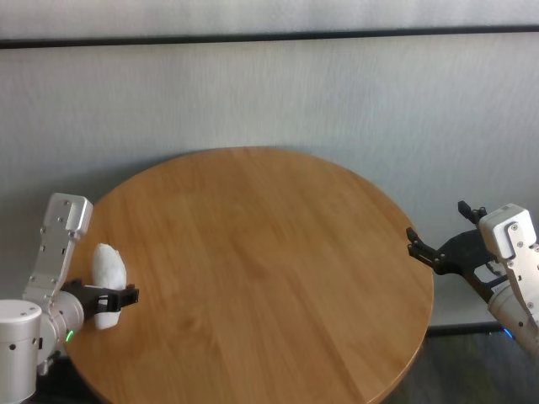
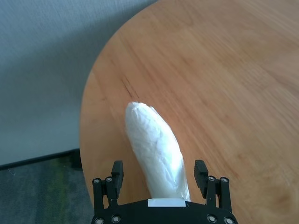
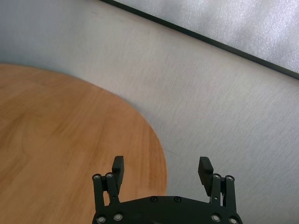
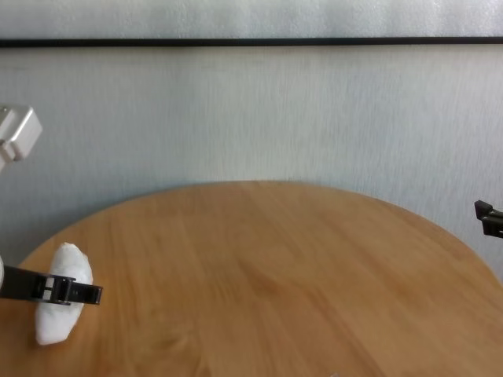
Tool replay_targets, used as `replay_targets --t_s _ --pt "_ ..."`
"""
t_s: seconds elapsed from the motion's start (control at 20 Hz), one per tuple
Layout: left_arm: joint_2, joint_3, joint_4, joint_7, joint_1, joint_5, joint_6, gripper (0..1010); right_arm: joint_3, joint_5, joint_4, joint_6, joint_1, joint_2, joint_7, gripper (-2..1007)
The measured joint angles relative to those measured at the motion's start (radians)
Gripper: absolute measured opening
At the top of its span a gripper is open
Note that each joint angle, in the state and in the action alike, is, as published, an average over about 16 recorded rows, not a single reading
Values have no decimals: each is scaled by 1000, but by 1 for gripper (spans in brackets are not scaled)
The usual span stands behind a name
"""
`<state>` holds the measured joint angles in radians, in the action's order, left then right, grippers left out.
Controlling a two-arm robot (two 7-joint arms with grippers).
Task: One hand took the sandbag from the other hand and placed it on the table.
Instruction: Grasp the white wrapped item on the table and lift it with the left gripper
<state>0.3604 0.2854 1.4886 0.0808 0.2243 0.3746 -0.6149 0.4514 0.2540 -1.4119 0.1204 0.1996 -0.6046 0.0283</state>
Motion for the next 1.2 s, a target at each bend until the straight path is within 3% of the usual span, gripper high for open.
replay_targets --t_s 1.2 --pt "-28 -14 -39 -36 11 -41 -34 1000 0 0 0 0 0 0 0 1001"
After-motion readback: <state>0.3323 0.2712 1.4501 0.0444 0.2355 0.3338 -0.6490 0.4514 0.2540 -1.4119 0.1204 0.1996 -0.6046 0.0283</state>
